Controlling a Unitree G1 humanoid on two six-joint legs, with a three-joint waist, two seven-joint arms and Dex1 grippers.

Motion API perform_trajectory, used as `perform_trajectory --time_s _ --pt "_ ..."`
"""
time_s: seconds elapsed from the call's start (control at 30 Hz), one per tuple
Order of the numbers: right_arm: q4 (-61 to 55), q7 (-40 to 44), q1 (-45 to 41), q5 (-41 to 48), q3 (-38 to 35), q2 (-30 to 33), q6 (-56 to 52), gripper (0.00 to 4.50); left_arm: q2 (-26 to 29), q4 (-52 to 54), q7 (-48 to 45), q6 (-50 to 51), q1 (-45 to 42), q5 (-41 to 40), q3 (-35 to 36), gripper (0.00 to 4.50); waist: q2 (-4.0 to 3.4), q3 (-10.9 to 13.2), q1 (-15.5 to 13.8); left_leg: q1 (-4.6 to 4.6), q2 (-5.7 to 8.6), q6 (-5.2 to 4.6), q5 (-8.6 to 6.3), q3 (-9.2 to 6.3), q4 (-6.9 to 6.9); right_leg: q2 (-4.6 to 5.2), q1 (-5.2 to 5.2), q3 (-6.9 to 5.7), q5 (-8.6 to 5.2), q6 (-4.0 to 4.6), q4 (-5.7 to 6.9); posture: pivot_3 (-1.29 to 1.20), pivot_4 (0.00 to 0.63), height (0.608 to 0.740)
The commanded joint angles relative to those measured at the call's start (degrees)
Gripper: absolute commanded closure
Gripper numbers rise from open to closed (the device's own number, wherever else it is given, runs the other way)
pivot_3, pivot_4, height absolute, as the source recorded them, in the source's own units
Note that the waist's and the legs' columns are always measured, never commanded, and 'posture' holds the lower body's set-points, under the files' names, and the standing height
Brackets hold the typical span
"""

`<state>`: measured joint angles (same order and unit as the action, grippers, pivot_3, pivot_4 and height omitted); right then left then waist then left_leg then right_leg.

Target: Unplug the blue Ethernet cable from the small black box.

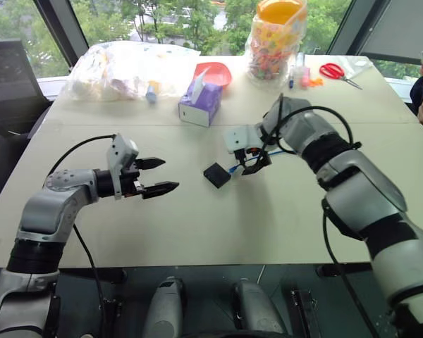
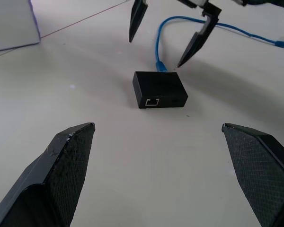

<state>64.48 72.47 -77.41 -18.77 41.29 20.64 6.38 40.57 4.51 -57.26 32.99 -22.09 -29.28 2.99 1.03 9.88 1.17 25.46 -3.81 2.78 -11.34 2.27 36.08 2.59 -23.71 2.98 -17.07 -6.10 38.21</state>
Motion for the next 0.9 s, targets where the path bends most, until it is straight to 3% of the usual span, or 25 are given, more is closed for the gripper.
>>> perform_trajectory --time_s 0.03,0.13,0.23,0.47,0.53,0.63,0.7,0.9 --pt "3.8 0.3 -2.4 -2.2 -1.5 -2.2 2.7 0.00 0.7 2.5 1.5 -0.9 0.2 -0.3 3.0 0.03 0.00 0.0 0.0 -0.03 0.00 0.00 0.00 0.00 0.01 0.00 0.02 0.00 0.00 0.00 0.01 0.00 0.150 0.735" --pt "5.7 3.0 -2.2 -2.2 -3.0 -5.1 2.4 0.00 0.6 2.6 2.5 -1.1 0.3 -0.2 3.9 0.03 0.00 0.0 0.0 -0.10 0.00 0.00 0.00 -0.01 0.02 0.00 0.10 -0.01 0.00 0.00 0.01 0.00 0.150 0.735" --pt "7.4 1.3 -1.5 -4.3 -3.4 -6.8 2.3 0.87 0.2 3.4 3.6 -1.1 1.1 -0.3 4.5 0.00 0.03 0.0 0.6 -0.17 -0.01 0.00 0.00 -0.02 0.00 -0.02 0.14 -0.01 0.00 0.00 0.03 0.00 0.150 0.735" --pt "6.7 2.7 -0.5 -5.0 -5.9 -7.8 2.7 4.35 -0.7 2.5 4.6 -2.1 0.2 0.6 3.3 0.00 0.04 0.0 1.6 -0.42 -0.02 0.04 0.02 -0.06 0.04 -0.04 0.34 -0.03 0.01 0.01 0.16 0.00 0.150 0.735" --pt "5.6 1.2 0.2 -5.5 -6.4 -7.4 3.6 4.44 -1.3 1.7 4.8 -2.3 -0.5 0.9 2.8 0.00 0.04 0.0 1.6 -0.51 -0.02 0.04 0.02 -0.07 0.04 -0.04 0.42 -0.03 0.01 0.01 0.18 0.00 0.150 0.735" --pt "0.8 -13.8 2.9 -8.0 -7.4 -5.1 8.7 4.44 -3.4 -0.2 5.9 -1.8 -2.0 0.8 2.3 0.00 0.05 0.0 1.6 -0.57 -0.02 0.04 0.02 -0.07 0.05 -0.03 0.50 -0.02 0.01 0.01 0.18 0.00 0.150 0.735" --pt "-2.5 -18.7 4.8 -7.9 -8.9 -3.9 9.1 4.44 -4.7 -0.7 6.4 -1.3 -3.0 0.7 2.2 0.00 0.05 0.0 1.5 -0.58 -0.02 0.04 0.02 -0.07 0.06 -0.03 0.50 0.00 0.01 0.01 0.19 0.00 0.150 0.735" --pt "-38.7 -38.0 28.2 -6.7 -21.7 3.7 6.5 4.44 -9.1 -3.2 5.5 3.5 -8.4 -2.4 0.9 0.00 0.06 0.0 0.3 -0.31 0.04 0.06 0.03 -0.14 0.05 0.01 0.36 -0.01 -0.02 -0.04 0.13 0.00 0.150 0.735"
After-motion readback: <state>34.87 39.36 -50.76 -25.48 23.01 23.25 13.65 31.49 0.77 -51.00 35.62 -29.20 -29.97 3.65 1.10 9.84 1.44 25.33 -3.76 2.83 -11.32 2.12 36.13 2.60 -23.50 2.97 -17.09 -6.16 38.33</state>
